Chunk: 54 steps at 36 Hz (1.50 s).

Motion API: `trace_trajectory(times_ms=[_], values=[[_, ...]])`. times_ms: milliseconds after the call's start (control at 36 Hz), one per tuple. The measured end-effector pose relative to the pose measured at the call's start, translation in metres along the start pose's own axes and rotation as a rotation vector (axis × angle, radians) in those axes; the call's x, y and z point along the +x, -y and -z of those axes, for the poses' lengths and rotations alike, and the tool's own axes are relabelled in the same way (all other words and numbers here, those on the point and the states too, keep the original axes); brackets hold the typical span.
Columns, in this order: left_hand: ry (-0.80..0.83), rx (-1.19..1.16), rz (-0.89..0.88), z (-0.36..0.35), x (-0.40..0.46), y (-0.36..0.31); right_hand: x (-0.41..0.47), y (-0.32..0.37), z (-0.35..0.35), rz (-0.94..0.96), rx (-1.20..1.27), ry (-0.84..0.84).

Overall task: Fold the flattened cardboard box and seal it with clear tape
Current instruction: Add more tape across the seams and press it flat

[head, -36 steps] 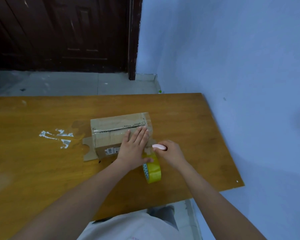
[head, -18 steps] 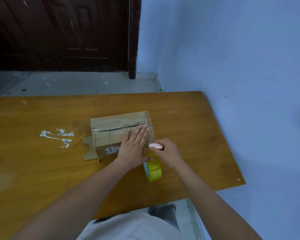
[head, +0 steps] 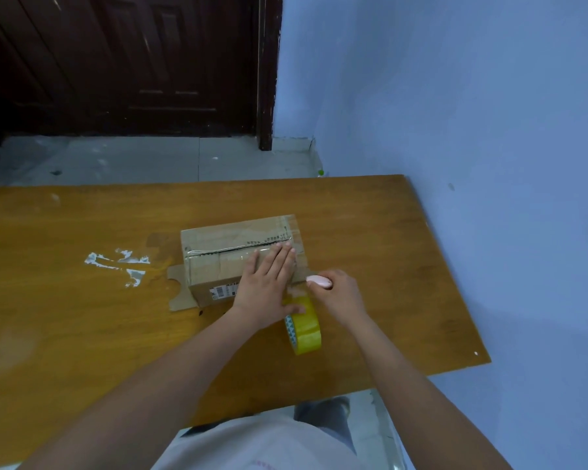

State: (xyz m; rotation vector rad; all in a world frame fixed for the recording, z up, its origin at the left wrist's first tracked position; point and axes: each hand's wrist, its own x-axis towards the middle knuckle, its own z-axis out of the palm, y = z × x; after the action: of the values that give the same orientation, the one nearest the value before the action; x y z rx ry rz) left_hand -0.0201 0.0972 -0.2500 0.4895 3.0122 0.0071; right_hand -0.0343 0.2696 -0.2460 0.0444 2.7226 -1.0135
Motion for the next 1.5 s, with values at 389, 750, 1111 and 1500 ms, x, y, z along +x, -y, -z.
trace_trajectory(times_ms=[389, 750, 1111, 1500], values=[[0.026, 0.032, 0.0, -0.002, 0.002, -0.001, 0.0, -0.087, -0.016, -0.29, -0.328, 0.009], [0.015, 0.042, 0.007, -0.007, 0.005, 0.0, -0.005, -0.032, -0.024, -0.173, 0.26, -0.04], [-0.023, 0.049, -0.02, -0.011, 0.002, 0.003, -0.016, -0.004, -0.056, -0.315, 0.738, -0.003], [-0.298, -0.137, -0.038, 0.007, 0.03, 0.011, -0.025, 0.001, -0.056, -0.286, 0.71, -0.073]])
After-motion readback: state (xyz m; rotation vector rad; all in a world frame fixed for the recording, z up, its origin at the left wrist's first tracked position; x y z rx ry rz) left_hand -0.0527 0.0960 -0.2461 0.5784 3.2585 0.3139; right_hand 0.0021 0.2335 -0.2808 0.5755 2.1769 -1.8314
